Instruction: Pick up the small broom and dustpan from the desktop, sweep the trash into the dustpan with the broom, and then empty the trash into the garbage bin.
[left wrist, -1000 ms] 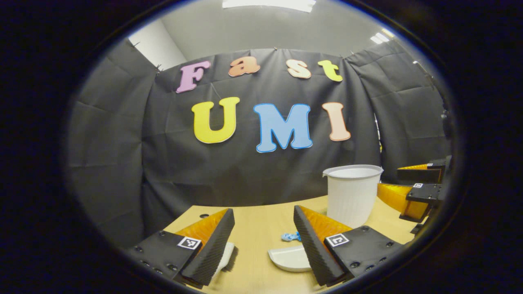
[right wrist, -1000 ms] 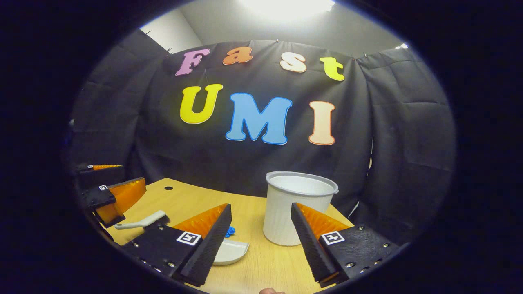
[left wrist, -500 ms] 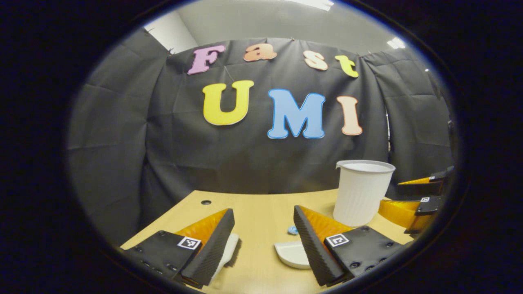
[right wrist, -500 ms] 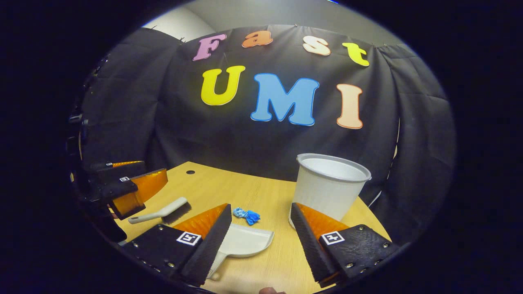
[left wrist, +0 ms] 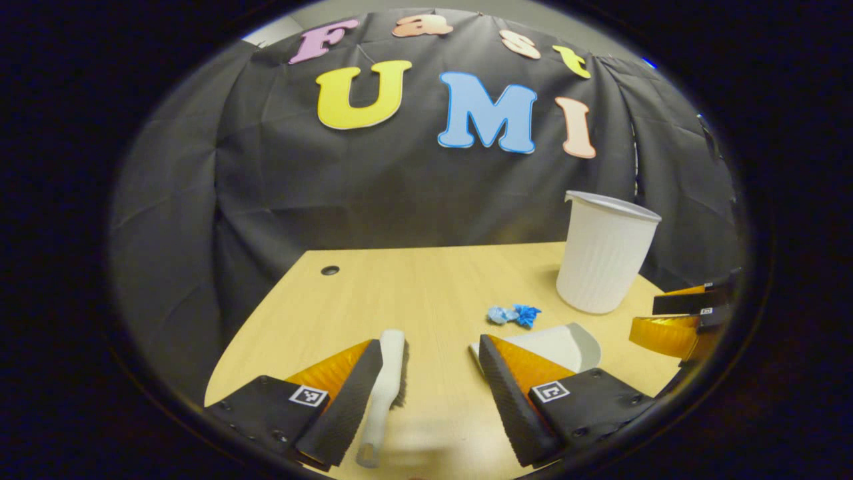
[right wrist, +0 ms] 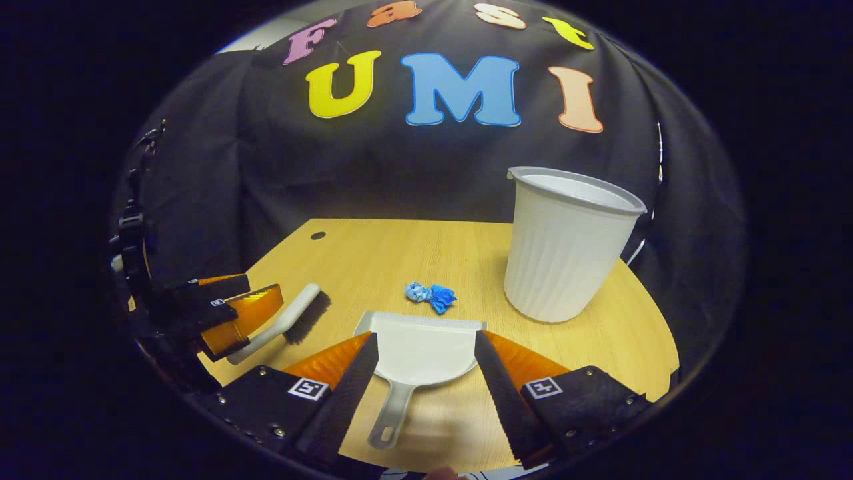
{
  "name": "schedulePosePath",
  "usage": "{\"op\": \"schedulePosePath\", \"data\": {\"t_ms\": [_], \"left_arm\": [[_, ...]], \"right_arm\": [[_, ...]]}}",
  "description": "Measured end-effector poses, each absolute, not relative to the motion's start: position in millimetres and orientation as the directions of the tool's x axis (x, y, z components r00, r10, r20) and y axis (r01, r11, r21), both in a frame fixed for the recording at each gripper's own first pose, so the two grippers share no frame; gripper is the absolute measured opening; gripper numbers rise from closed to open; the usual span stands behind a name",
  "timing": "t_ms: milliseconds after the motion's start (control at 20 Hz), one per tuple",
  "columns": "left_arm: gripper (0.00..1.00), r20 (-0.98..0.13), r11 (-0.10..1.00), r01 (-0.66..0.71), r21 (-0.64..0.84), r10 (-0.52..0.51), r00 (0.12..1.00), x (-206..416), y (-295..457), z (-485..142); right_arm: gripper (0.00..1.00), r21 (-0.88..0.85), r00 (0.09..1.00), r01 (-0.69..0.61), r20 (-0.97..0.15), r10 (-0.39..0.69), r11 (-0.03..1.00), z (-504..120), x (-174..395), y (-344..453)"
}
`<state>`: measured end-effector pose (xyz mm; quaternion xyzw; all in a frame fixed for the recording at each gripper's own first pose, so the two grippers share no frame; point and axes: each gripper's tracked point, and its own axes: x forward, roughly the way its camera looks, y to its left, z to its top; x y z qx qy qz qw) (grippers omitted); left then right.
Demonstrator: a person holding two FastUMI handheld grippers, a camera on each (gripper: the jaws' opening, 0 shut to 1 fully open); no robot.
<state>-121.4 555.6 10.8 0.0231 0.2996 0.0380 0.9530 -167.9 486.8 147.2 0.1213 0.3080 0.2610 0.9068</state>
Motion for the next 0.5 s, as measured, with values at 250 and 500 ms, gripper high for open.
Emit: {"op": "schedulePosePath", "data": {"t_ms": [250,500], "left_arm": [[0.99,-0.712,0.999,-0.034,0.041,0.053,0.7,-124,575,-43],[0.93,-0.809,0.999,-0.028,0.041,0.049,0.586,-135,600,-78]], "right_arm": [[0.92,0.372,0.579,-0.373,-0.622,0.527,0.85,112,-179,505],[0.92,0.386,0.479,-0.345,-0.711,0.514,0.856,89,-197,522]]}}
